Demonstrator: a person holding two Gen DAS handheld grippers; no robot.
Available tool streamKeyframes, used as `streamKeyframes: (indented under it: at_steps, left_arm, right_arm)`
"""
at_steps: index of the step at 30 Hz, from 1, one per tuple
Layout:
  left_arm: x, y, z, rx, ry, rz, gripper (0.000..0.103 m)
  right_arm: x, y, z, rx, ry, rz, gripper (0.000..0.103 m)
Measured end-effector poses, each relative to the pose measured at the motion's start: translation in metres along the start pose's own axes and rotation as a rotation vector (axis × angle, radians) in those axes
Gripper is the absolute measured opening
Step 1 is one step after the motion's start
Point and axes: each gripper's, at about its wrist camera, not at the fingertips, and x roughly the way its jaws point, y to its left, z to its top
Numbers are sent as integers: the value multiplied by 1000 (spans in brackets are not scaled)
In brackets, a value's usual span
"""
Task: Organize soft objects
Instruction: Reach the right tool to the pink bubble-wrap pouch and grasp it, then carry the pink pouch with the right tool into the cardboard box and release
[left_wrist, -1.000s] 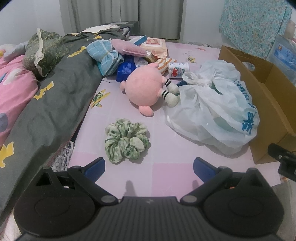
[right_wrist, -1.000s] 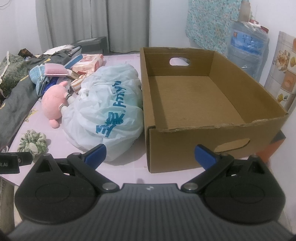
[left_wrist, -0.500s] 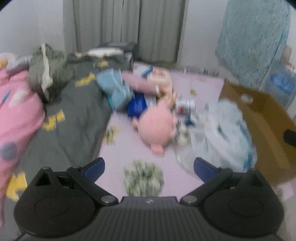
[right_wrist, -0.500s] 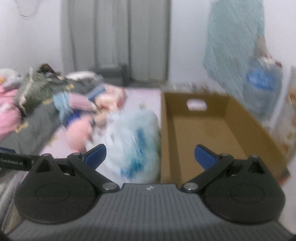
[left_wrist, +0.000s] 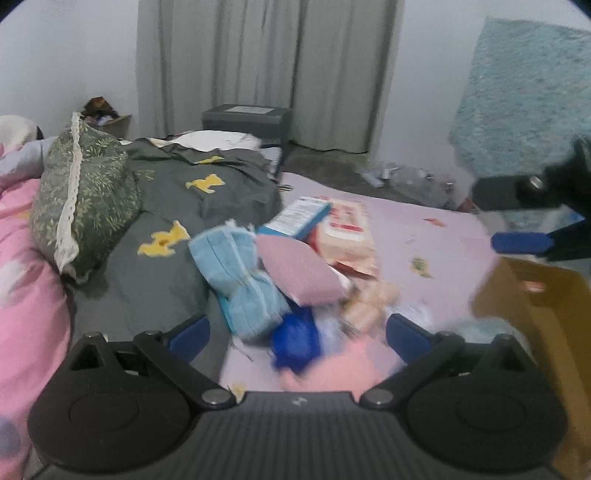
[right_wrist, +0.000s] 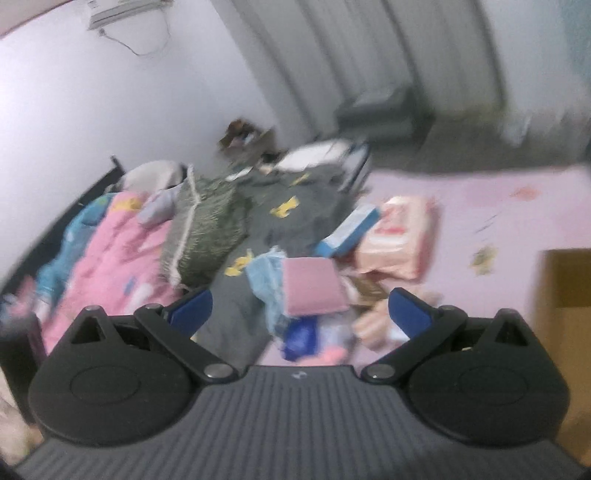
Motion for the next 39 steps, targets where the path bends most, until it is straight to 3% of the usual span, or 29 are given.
streamKeyframes:
  at_steps: [2, 6, 9, 11, 12, 14, 18, 23, 27, 31, 39]
  left_arm:
    - [23, 4, 11, -10, 33, 23, 90]
    - [64, 21, 31, -104, 96, -44, 72]
    - [92, 25, 41, -137, 127, -83, 60]
    - [109, 25, 45, -145, 157, -83, 51]
    - [118, 25, 47, -151, 173, -86, 48]
    - [132, 28, 49, -156, 203, -97, 46]
    - [151, 31, 47, -162, 251, -91, 47]
    - [159, 35, 47, -194, 248, -108, 47]
    - [152, 31, 52, -192, 228, -97, 45]
    - [120, 23, 62, -169, 170, -111, 45]
    - [29, -34, 83, -87, 21, -187, 44]
  right_arm:
    - [44, -15, 19, 79, 52, 31, 102]
    - [127, -44, 39, 161, 140, 53, 101]
    - [178, -61, 46, 183, 199, 61, 90]
    - [206, -74, 47, 228, 242, 83, 75]
    - [219, -79, 46, 256, 267, 98, 72]
    - [229, -85, 41, 273, 307, 120, 61]
    - [255, -86, 36, 264, 360, 96, 53]
    - [275, -89, 31, 305, 380, 118, 53]
    - [275, -91, 29, 342, 391, 121, 53]
    - [251, -81, 37, 337, 352, 160, 52]
    - [135, -63, 58, 302, 205, 226, 52]
